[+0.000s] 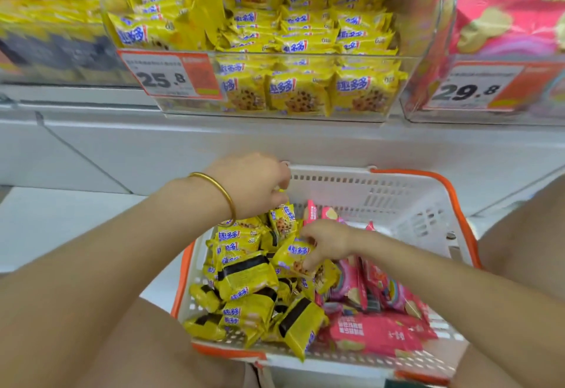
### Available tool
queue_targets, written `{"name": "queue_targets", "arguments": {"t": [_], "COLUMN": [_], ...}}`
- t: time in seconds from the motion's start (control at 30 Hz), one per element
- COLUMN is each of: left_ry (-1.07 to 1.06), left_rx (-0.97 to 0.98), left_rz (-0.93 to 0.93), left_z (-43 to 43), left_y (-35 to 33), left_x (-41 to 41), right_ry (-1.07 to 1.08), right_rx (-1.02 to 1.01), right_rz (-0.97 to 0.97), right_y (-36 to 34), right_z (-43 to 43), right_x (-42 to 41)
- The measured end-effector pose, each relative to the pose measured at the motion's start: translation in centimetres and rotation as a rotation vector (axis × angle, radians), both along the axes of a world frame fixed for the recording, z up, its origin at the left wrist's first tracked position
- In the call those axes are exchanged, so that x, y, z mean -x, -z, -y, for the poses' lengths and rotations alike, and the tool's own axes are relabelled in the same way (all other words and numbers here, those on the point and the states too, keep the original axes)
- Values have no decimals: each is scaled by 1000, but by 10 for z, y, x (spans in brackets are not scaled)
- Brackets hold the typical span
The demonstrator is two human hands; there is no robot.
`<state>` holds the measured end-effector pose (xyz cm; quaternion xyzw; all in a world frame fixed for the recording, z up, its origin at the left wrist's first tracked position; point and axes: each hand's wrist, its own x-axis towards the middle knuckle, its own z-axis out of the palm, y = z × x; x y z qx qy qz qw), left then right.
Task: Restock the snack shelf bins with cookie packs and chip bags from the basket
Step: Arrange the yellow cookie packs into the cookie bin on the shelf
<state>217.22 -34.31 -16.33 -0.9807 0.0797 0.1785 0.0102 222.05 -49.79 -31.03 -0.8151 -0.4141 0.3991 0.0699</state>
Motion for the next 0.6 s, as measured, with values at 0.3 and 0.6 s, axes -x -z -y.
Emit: {"name": "queue_targets", "arguments": {"t": [0.3, 0.6], "left_ry": [-191, -360], "left_rx": [453, 682], "left_rz": [55, 970], "left_z": [-3, -55], "left_y": [-20, -86], "left_x": [-22, -34], "right_ry": [318, 518], "right_rx": [-462, -904], "right_rz": [-63, 478], "right_y": [-141, -272], "right_z": [12, -45], "right_x": [-22, -95]}}
